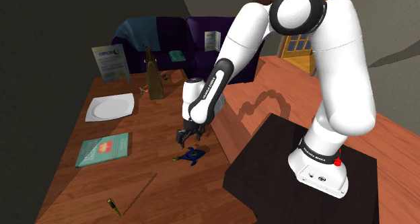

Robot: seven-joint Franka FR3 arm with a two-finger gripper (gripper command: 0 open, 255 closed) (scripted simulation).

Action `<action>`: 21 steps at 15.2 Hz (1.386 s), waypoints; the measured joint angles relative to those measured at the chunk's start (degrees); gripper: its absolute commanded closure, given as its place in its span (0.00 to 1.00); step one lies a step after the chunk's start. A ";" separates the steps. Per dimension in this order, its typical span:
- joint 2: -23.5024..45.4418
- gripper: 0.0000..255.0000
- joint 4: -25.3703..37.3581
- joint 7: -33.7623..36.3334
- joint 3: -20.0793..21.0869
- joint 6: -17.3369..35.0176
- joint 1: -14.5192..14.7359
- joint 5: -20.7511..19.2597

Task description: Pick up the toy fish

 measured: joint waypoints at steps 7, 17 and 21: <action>7.02 0.00 3.61 0.34 -0.91 3.72 1.12 -0.39; 9.13 1.00 4.67 0.19 -1.17 4.83 1.29 -0.56; 8.78 1.00 4.51 0.25 -1.14 4.62 1.30 -0.53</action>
